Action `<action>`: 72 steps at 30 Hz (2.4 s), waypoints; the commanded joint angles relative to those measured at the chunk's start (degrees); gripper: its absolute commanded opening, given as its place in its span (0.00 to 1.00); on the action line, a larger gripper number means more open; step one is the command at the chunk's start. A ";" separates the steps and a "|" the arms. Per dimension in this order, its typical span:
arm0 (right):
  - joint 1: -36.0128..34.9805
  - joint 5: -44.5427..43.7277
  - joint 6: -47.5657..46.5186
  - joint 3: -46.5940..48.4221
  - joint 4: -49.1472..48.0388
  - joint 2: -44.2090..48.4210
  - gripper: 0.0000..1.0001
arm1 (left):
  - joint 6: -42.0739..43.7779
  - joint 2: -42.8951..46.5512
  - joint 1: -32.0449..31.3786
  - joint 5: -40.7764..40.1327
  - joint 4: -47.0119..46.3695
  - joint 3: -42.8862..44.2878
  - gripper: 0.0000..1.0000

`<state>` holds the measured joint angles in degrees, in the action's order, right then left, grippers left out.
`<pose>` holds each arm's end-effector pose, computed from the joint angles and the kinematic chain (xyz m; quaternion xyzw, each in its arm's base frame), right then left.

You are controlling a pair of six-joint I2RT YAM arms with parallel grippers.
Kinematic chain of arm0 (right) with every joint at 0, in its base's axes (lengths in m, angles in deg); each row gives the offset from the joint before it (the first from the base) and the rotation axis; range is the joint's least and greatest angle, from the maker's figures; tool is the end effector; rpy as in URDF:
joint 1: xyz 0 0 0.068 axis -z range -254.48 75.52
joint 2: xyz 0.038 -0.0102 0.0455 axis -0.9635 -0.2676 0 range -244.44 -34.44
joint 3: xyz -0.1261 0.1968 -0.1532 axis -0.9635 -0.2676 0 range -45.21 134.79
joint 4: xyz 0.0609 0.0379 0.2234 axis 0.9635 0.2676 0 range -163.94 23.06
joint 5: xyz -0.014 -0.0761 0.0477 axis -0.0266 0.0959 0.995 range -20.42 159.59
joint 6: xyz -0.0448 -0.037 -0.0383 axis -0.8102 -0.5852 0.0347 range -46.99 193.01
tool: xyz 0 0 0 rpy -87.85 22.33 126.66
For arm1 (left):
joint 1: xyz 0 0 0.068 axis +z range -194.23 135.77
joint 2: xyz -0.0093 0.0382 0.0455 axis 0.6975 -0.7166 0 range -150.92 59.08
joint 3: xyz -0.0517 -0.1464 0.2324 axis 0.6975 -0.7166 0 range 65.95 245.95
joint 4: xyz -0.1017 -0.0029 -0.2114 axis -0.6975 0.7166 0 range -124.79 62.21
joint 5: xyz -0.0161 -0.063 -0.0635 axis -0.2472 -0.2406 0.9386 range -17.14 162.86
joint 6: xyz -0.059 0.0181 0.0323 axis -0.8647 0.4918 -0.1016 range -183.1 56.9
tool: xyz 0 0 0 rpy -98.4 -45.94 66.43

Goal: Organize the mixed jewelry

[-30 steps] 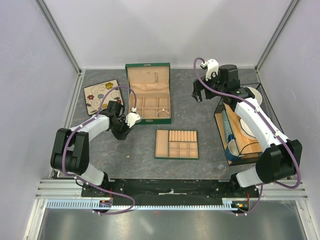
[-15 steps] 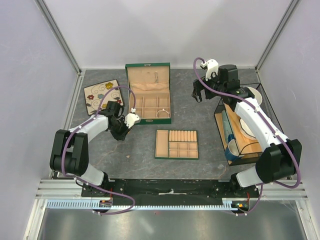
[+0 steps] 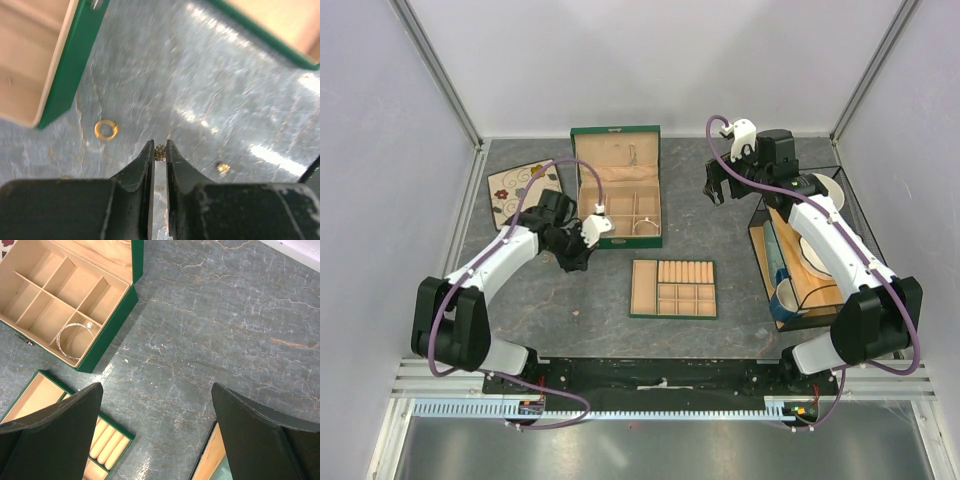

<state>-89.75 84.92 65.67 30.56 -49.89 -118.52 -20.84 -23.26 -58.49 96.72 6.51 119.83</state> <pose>0.3079 0.0996 0.3423 -0.2333 0.8388 0.1496 0.4685 0.2327 -0.0828 0.2137 0.4881 0.8312 -0.1559 0.2160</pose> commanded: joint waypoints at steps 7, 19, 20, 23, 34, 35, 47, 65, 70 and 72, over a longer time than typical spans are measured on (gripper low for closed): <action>-0.20 -0.57 -0.31 0.26 -1.55 -0.13 0.98 | -8.77 -0.34 -17.98 0.49 1.59 10.53 0.09; 0.50 -1.97 -0.58 0.08 -1.64 0.84 0.98 | -12.82 -11.87 -31.52 -2.76 -2.10 19.32 0.09; 0.68 -1.97 -0.49 0.00 -1.64 0.84 0.98 | -12.90 -12.48 -32.14 -2.68 -2.10 19.93 0.09; 0.94 -1.89 -0.58 -0.01 -1.73 1.02 0.98 | -13.34 -13.72 -34.16 -2.76 -2.71 20.20 0.09; 1.56 -1.71 -0.66 -0.18 -1.64 0.93 0.98 | -14.31 -16.53 -40.22 -3.11 -3.94 19.33 0.09; 1.56 -1.62 -0.58 -0.18 -1.73 0.93 0.98 | -14.40 -16.53 -40.58 -3.29 -4.21 19.06 0.09; 1.91 -1.27 -0.49 -0.18 -1.82 1.28 0.98 | -14.14 -19.69 -43.48 -5.22 -4.91 18.71 0.09; 2.08 -1.01 -0.40 -0.36 -1.82 1.54 0.98 | -14.14 -21.19 -45.15 -6.54 -5.88 16.34 0.09; 2.08 -0.83 -0.49 -0.44 -1.82 1.63 0.98 | -13.87 -21.72 -45.24 -7.07 -6.05 16.25 0.12; 2.26 -0.83 -0.40 -0.44 -1.82 1.72 0.98 | -13.87 -21.98 -45.24 -7.33 -6.14 16.42 0.15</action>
<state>-87.96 83.13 65.65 30.36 -49.93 -118.52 -33.65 -44.53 -103.21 90.25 2.29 135.96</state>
